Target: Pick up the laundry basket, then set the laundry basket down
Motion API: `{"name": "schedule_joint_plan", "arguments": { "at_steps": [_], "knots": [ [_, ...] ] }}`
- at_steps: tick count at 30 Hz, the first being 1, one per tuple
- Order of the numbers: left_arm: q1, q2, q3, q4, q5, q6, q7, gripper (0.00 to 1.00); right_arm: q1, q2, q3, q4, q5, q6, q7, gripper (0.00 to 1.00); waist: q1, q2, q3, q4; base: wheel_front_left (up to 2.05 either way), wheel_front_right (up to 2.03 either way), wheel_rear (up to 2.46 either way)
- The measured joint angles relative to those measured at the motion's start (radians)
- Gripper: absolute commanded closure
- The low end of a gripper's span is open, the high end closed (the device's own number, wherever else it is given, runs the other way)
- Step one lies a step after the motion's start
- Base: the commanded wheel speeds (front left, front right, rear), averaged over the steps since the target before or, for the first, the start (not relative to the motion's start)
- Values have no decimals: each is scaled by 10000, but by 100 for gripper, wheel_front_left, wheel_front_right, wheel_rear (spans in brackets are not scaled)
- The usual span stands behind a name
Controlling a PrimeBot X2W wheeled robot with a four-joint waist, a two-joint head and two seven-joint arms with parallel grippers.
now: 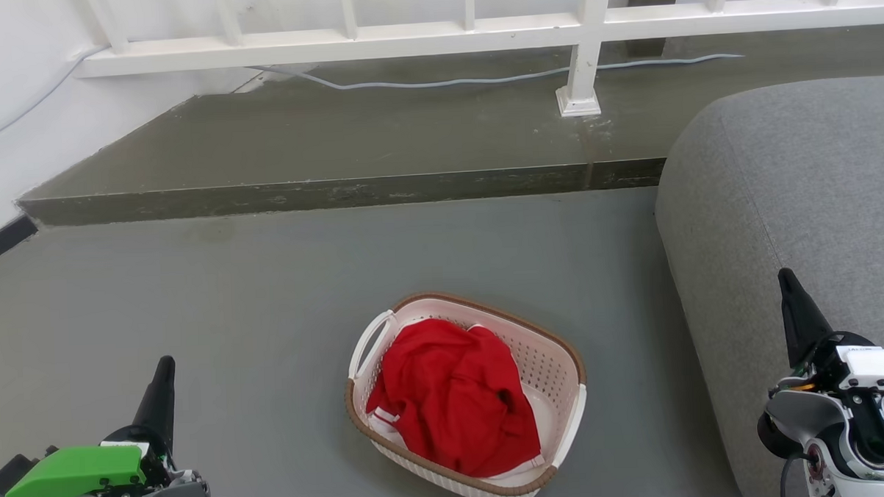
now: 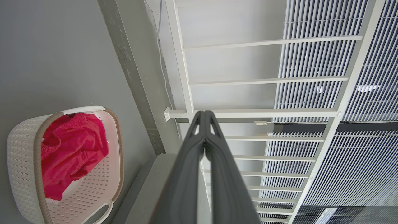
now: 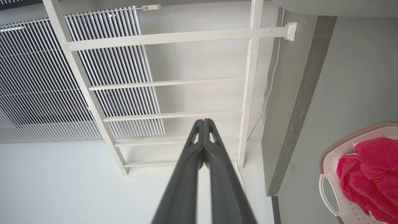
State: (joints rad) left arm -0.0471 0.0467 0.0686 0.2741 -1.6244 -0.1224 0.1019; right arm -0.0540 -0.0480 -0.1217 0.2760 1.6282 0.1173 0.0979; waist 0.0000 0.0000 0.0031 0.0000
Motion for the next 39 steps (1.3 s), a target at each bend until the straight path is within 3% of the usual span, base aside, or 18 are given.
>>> {"name": "schedule_joint_plan", "arguments": {
  "at_steps": [23,24,39],
  "knots": [
    [94,-27,-38,159,2,8,-2,100,79,79,-2,159,2,-38,-2,100,0,0,0,0,0,0,0],
    [175,-61,-50,270,2,8,-2,0,176,136,6,265,2,-42,-2,0,0,0,0,0,0,0,0],
    [302,-134,-128,75,82,8,-155,0,366,198,71,138,-295,-42,-276,0,0,0,24,2,0,0,0]
  ]
}}
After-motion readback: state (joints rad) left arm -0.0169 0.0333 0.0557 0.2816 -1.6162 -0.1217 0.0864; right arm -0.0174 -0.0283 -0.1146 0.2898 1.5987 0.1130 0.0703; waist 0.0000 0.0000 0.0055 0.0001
